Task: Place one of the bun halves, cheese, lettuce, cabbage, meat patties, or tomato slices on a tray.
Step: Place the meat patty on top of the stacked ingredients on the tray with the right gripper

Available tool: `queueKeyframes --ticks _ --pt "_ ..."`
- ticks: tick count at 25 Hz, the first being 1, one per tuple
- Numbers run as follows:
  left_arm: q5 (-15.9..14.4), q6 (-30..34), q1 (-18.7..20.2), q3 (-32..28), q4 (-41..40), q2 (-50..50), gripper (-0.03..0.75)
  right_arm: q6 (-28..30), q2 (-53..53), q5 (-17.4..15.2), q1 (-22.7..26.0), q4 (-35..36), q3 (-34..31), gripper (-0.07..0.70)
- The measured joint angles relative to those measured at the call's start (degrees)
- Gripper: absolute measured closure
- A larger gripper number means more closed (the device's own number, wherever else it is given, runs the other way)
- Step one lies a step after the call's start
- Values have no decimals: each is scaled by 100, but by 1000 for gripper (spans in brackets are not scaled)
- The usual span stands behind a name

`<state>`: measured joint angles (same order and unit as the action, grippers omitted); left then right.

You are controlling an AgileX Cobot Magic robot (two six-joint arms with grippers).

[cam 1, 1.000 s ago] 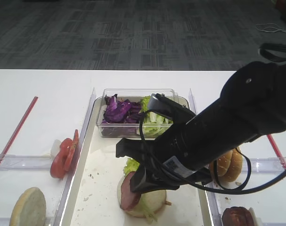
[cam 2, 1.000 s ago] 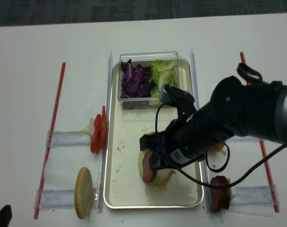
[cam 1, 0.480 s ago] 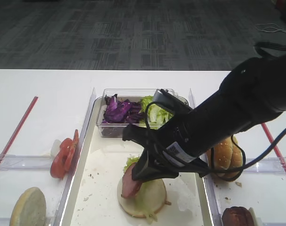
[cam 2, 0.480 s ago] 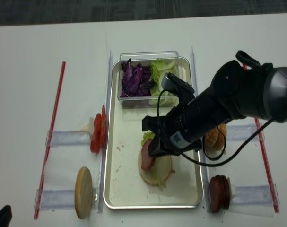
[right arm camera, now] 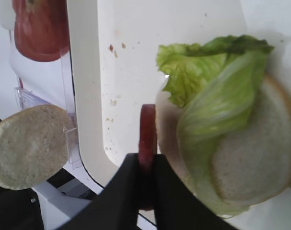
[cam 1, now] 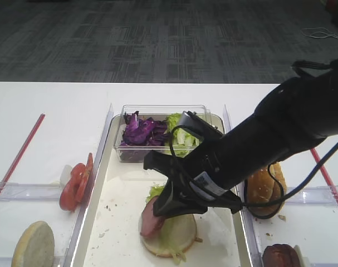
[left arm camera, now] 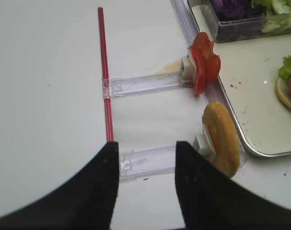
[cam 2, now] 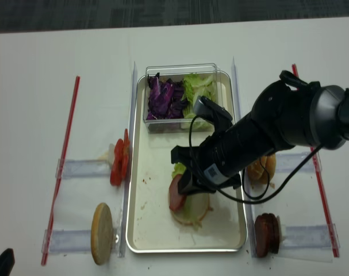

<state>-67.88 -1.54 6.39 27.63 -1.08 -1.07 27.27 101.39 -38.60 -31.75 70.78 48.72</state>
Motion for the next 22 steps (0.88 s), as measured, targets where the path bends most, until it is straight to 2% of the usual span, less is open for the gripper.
queueKeyframes --ticks 22 --pt "0 0 0 0 0 0 445 18 56 142 68 -87 0 525"
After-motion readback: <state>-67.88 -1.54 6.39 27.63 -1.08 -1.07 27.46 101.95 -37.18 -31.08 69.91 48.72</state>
